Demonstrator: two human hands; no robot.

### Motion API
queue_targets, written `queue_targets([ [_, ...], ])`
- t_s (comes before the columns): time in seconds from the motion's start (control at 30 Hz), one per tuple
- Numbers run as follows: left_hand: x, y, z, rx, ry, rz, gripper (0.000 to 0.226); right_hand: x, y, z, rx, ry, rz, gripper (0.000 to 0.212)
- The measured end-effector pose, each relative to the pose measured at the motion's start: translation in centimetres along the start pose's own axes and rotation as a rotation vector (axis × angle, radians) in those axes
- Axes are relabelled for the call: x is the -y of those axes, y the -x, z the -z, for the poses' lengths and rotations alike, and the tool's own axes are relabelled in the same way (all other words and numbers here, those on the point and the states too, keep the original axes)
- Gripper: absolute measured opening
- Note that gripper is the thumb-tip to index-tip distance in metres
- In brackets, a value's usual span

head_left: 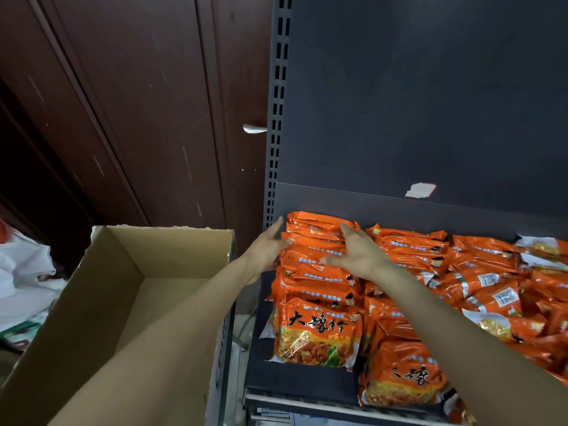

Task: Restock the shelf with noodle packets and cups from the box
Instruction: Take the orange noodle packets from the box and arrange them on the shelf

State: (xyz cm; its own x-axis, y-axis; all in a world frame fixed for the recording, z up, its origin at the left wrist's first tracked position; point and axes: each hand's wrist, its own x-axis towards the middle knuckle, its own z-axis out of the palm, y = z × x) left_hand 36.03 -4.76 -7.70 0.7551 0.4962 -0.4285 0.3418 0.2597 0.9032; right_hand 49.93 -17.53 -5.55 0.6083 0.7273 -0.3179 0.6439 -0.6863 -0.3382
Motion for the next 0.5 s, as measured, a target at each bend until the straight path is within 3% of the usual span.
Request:
queue_targets([
  [0.37,0.4,0.1,1.1,-0.016,0.017,-0.022,0.067,0.3,-0.2,0.3,-0.012,-0.028,0.127,0.081],
  [0.43,0.7,0.3,1.0,-0.093,-0.172,-0.075,0.067,0.0,0.7,0.4,-0.059,0.009,0.164,0.075],
  [0.5,1.0,1.1,1.2,-0.278,-0.493,-0.223,0.064,-0.3,1.8,0.4,-0.117,0.075,0.217,0.069],
])
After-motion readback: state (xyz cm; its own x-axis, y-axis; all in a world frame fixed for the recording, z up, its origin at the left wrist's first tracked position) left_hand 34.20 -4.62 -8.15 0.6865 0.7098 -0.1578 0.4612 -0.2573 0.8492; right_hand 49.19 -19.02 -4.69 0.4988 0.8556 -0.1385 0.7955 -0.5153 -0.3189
